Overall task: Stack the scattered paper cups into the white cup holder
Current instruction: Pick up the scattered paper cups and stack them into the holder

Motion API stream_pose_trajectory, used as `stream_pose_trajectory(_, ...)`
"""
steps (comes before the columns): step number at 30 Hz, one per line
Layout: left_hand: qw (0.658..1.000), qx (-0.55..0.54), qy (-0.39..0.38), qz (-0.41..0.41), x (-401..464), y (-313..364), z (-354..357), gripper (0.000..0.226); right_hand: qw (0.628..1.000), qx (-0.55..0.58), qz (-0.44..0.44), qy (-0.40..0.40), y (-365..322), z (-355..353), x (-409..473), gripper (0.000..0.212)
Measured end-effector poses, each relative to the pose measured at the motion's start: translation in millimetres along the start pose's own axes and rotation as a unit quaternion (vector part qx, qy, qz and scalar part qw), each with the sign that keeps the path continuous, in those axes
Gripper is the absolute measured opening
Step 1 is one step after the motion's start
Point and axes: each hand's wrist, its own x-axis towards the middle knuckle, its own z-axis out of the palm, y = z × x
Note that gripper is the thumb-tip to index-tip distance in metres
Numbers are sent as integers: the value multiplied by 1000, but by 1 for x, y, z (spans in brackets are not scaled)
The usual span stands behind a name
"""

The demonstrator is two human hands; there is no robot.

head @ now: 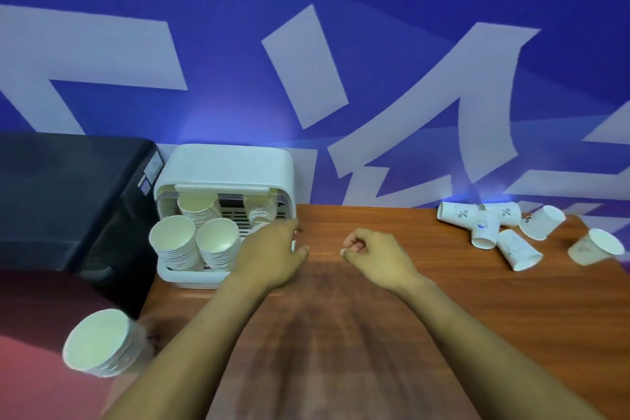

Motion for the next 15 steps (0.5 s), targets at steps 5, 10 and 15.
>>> stream_pose_trajectory(5,1000,6,2,5,-3,74,45,37,1000,3,13,-21,79,-44,-21,16)
stream_pose_trajectory(10,999,9,-38,-2,-4,165,101,41,998,-16,31,-48,172,-100,-38,15)
stream_pose_trajectory(15,999,10,-50,-3,2,229,126,41,997,-16,48,-56,228,-140,-45,12)
